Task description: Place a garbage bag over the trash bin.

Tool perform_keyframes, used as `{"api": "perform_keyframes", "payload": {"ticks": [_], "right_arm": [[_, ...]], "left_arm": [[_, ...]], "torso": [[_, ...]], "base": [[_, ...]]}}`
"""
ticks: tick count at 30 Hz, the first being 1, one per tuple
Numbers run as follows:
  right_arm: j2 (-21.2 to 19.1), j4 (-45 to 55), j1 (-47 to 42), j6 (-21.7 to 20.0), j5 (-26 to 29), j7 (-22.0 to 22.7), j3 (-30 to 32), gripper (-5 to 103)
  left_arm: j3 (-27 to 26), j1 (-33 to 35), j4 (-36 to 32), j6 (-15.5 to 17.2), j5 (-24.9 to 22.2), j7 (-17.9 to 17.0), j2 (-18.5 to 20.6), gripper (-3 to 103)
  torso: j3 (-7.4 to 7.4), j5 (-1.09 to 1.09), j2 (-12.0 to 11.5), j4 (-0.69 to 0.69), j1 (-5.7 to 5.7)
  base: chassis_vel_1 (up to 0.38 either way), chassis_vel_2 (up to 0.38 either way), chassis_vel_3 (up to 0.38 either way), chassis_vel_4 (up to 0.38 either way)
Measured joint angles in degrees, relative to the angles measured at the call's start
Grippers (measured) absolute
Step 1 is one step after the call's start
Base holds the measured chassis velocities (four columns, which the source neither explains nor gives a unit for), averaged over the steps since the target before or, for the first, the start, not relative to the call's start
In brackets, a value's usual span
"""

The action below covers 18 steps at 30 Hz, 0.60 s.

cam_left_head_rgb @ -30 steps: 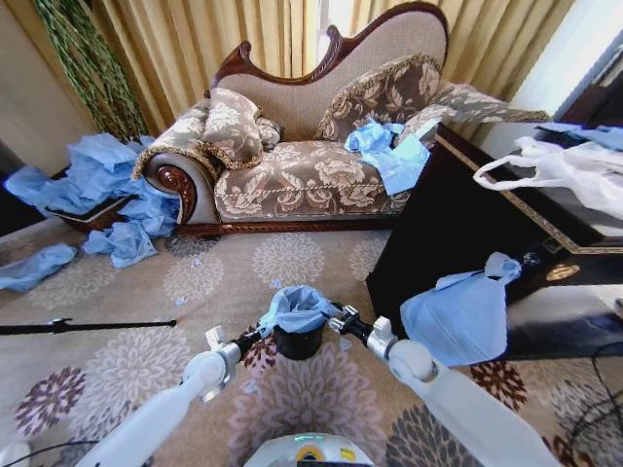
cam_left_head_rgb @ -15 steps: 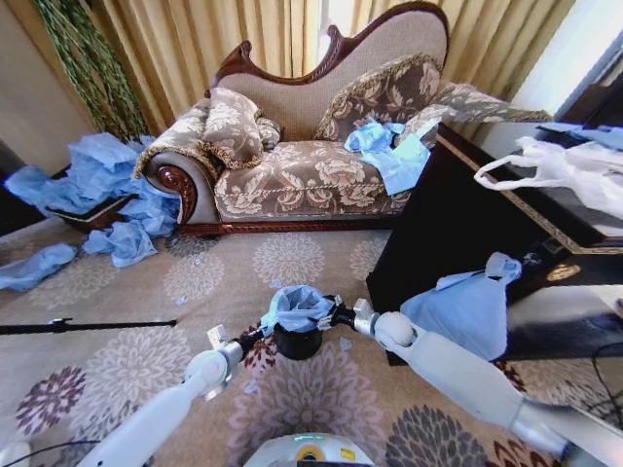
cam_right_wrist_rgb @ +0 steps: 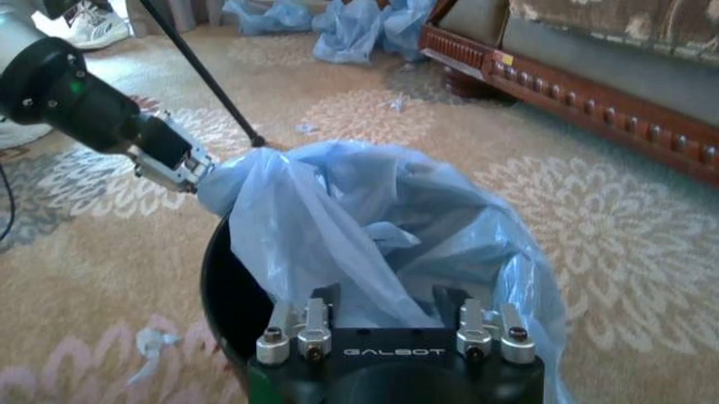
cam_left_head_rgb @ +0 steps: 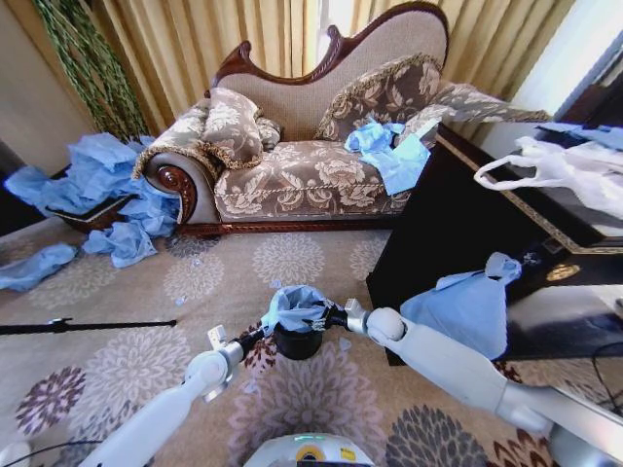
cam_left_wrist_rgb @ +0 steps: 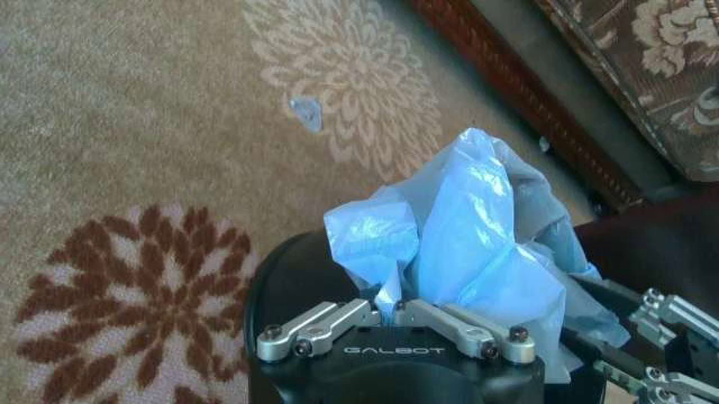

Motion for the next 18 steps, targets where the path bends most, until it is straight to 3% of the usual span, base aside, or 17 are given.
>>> {"api": "perform_keyframes", "payload": {"ticks": [1,3,10,12,15,18], "right_arm": [[-0.18,0.08,0.11,-0.14,0.24,-0.15,-0.19,47],[-0.36,0.14,0.22,-0.27,0.39,-0.26,-0.35,47],[-1.07,0.24,0.72,-0.84,0.99,-0.78,-0.59,15],[-1.17,0.3,0.72,-0.85,0.99,-0.86,-0.66,15],[-1.29,0.33,0.72,-0.85,0.77,-0.91,-0.75,2],[-1.37,0.36,0.72,-0.85,0.75,-0.91,-0.73,1]], "left_arm": [[0.0,-0.02,0.0,-0.01,0.01,0.02,0.0,0],[-0.01,-0.03,0.0,-0.01,0.01,0.05,0.0,0],[-0.19,-0.02,0.09,-0.06,0.05,0.29,-0.01,0],[-0.23,-0.01,0.1,-0.08,0.05,0.33,-0.06,0],[-0.34,-0.01,0.15,-0.14,0.04,0.41,-0.09,0],[-0.44,-0.06,0.15,-0.18,-0.1,0.41,-0.16,0]], "torso": [[0.0,0.0,0.0,0.0,0.0],[0.0,0.0,0.0,0.0,0.0],[0.0,0.0,0.0,0.0,0.0],[0.0,0.0,0.0,0.0,0.0],[0.0,0.0,0.0,0.0,0.0],[0.0,0.0,0.0,0.01,0.0]], "base": [[0.0,0.0,0.0,0.0],[0.0,0.0,0.0,0.0],[0.0,0.0,0.0,0.0],[0.0,0.0,0.0,0.0],[0.0,0.0,0.0,0.0],[0.0,0.0,0.0,0.0]]}}
